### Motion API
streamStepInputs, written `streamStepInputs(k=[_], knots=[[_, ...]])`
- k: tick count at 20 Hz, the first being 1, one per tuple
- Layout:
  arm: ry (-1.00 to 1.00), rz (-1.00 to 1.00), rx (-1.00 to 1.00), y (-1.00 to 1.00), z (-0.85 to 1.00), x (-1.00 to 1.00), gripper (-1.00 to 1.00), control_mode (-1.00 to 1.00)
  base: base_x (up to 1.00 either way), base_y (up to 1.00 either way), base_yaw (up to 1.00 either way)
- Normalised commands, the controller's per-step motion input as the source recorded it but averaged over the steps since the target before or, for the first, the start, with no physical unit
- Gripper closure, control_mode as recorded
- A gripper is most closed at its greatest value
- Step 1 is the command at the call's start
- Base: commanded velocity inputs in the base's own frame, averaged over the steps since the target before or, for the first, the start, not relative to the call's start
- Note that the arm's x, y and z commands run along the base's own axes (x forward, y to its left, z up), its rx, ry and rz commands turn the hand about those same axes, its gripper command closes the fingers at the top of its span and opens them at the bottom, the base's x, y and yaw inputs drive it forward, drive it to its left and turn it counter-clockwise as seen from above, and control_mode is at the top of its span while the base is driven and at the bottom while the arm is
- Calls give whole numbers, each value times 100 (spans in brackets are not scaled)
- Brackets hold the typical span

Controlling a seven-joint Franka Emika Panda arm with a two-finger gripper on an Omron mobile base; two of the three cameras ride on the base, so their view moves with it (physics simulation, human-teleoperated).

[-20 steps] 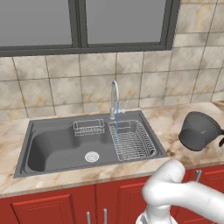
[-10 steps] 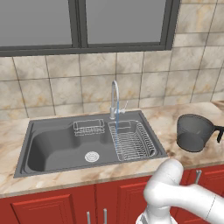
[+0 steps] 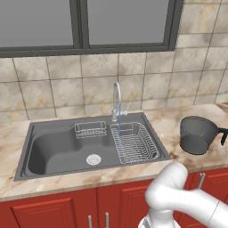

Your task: Turn on the sink faucet and place the jug under the water for a few seconds to fill it up.

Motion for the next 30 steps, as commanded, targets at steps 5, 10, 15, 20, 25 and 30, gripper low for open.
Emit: streamStepInputs(k=[5, 10, 15, 20, 25, 30], knots=[[1, 1, -6, 50, -23, 0, -100, -100, 0, 0, 0], [8, 7, 0, 2, -3, 0, -100, -100, 0, 0, 0], [13, 6, 0, 0, 0, 0, -100, -100, 0, 0, 0], [15, 5, 0, -2, 1, 0, -100, -100, 0, 0, 0], [1, 3, 0, -11, 9, 0, -100, -100, 0, 0, 0], [0, 1, 0, -5, 5, 0, -100, -100, 0, 0, 0]])
